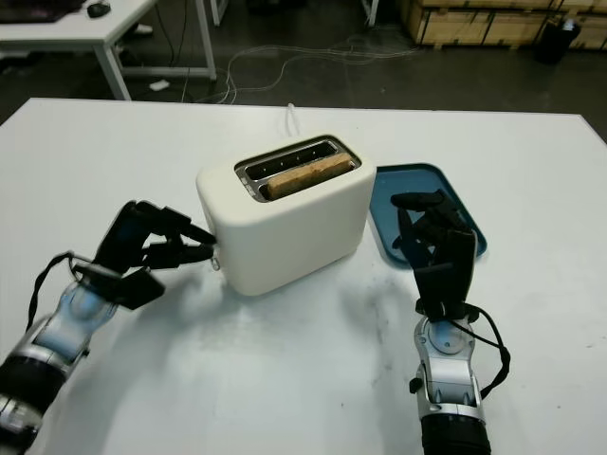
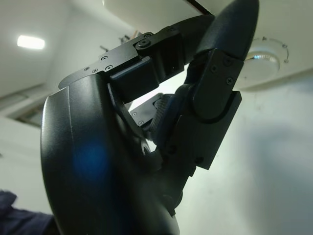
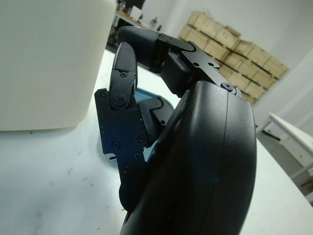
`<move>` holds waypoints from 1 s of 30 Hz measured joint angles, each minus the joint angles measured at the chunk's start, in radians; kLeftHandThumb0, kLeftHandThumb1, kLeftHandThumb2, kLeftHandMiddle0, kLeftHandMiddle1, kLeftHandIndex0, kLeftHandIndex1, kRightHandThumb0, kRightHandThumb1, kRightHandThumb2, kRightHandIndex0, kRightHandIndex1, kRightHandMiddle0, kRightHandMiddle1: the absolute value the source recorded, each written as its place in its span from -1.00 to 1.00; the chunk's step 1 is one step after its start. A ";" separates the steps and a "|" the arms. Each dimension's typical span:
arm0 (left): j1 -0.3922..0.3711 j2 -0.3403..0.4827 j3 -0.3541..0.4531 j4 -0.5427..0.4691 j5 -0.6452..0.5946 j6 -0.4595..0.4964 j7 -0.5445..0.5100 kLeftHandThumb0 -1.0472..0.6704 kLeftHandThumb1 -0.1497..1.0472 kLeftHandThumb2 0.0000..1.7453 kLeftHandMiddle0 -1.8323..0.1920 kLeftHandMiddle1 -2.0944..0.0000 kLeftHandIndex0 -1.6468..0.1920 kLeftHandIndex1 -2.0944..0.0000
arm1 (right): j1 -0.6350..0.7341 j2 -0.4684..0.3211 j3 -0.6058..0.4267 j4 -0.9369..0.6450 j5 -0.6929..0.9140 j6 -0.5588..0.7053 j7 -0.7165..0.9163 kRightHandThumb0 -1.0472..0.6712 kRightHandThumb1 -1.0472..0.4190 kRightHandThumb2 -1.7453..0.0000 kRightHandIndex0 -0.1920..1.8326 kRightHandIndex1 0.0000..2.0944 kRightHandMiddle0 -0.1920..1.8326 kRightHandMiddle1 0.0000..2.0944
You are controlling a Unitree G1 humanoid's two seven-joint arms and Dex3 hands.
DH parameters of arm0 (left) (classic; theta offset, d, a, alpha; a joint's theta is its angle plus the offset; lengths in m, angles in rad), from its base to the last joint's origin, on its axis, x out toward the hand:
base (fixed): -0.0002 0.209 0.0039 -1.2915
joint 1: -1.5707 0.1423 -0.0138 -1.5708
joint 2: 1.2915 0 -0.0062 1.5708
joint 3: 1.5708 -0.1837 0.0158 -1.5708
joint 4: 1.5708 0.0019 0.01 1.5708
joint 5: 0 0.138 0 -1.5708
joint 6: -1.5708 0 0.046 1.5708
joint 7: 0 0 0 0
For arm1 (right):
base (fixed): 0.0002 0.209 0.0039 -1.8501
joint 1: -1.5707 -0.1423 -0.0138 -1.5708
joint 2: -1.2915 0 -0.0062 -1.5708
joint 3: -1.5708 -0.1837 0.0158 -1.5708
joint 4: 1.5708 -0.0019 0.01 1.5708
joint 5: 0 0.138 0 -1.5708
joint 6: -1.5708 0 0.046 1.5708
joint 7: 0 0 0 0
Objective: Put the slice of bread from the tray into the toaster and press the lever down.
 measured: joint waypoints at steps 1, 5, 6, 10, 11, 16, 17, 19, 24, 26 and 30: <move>0.006 -0.014 0.015 -0.015 0.000 -0.020 0.003 -0.87 0.78 -0.88 -0.29 -0.29 -0.83 1.00 | 0.000 0.000 0.000 0.000 0.000 0.001 0.000 -0.27 -0.83 0.58 -0.02 0.67 -0.10 0.30; 0.006 -0.074 0.077 -0.054 0.013 -0.107 0.036 -0.89 0.79 -0.77 -0.21 -0.37 -0.86 0.98 | 0.000 -0.001 0.001 0.000 0.000 0.007 0.001 -0.26 -0.83 0.58 -0.01 0.67 -0.11 0.31; 0.006 -0.089 0.091 -0.054 0.026 -0.120 0.045 -0.89 0.79 -0.74 -0.21 -0.36 -0.86 0.97 | 0.000 -0.002 0.001 0.000 0.001 0.007 0.003 -0.26 -0.83 0.58 -0.01 0.67 -0.11 0.32; 0.002 -0.133 0.132 -0.043 0.077 -0.143 0.080 -0.91 0.79 -0.70 -0.21 -0.35 -0.88 0.94 | -0.001 -0.003 0.001 0.000 0.001 0.007 0.009 -0.26 -0.83 0.57 0.00 0.67 -0.11 0.32; 0.000 -0.140 0.139 -0.040 0.085 -0.144 0.084 -0.91 0.79 -0.69 -0.22 -0.35 -0.88 0.93 | -0.001 -0.003 0.001 0.000 0.000 0.007 0.009 -0.26 -0.83 0.57 -0.01 0.67 -0.11 0.31; -0.013 -0.161 0.165 -0.032 0.126 -0.149 0.106 -0.91 0.79 -0.69 -0.20 -0.41 -0.45 0.22 | -0.003 -0.003 0.001 0.000 0.001 0.007 0.012 -0.26 -0.83 0.57 -0.02 0.67 -0.10 0.28; -0.019 -0.164 0.167 -0.032 0.132 -0.149 0.108 -0.90 0.79 -0.71 -0.20 -0.41 -0.39 0.15 | -0.004 -0.003 0.001 0.000 0.001 0.007 0.012 -0.26 -0.83 0.57 -0.02 0.67 -0.10 0.28; -0.029 -0.166 0.174 -0.032 0.144 -0.149 0.109 -0.89 0.79 -0.72 -0.19 -0.44 -0.33 0.09 | -0.006 -0.003 0.001 0.000 0.001 0.007 0.012 -0.26 -0.83 0.57 -0.02 0.67 -0.09 0.27; -0.034 -0.144 0.205 -0.090 0.159 -0.127 0.104 -0.86 0.79 -0.69 -0.13 -0.64 -0.24 0.03 | -0.008 -0.004 0.001 0.000 0.001 0.007 0.013 -0.27 -0.83 0.57 -0.01 0.67 -0.09 0.28; -0.035 -0.108 0.226 -0.133 0.181 -0.100 0.095 -0.84 0.79 -0.66 -0.14 -0.66 -0.22 0.03 | -0.008 -0.005 0.001 0.001 0.001 0.006 0.015 -0.26 -0.83 0.57 -0.01 0.67 -0.09 0.29; -0.033 -0.032 0.265 -0.197 0.196 -0.052 0.057 -0.82 0.79 -0.65 -0.18 -0.67 -0.19 0.05 | -0.010 -0.005 0.000 0.002 0.004 0.006 0.020 -0.26 -0.83 0.57 -0.01 0.67 -0.09 0.27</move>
